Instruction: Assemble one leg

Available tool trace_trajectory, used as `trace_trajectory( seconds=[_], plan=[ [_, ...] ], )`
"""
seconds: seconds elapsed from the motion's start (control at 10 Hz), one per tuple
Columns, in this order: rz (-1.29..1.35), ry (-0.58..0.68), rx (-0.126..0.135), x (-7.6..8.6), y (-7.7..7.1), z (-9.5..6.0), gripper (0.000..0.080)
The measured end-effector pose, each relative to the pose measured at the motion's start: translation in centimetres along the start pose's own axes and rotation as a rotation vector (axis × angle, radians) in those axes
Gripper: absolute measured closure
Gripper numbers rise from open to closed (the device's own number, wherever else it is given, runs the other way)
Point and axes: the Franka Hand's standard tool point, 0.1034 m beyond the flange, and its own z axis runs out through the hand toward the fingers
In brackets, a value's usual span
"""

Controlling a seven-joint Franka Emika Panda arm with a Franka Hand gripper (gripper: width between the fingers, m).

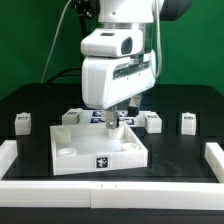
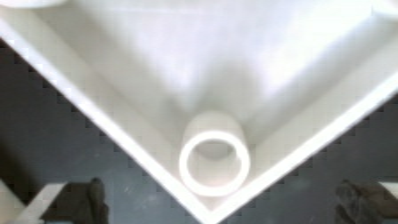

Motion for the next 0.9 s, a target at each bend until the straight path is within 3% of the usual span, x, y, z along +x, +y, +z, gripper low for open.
trace_trajectory(
  seconds=[0.3, 0.4, 0.5, 0.7, 0.9],
  plan=[
    [0.017, 0.000, 0.000, 0.1, 0.0, 0.0, 0.0150],
    [-0.065, 0.008, -0.015, -0.2, 0.1, 0.1, 0.0150],
    [-0.176, 0.017, -0.033, -1.2, -0.4, 0.5, 0.0150],
    [-0.364, 0.010, -0.023, -2.9, -1.8, 1.0, 0.0150],
    [-0.570, -0.019, -0.020, -2.7, -2.6, 1.3, 0.0150]
  ],
)
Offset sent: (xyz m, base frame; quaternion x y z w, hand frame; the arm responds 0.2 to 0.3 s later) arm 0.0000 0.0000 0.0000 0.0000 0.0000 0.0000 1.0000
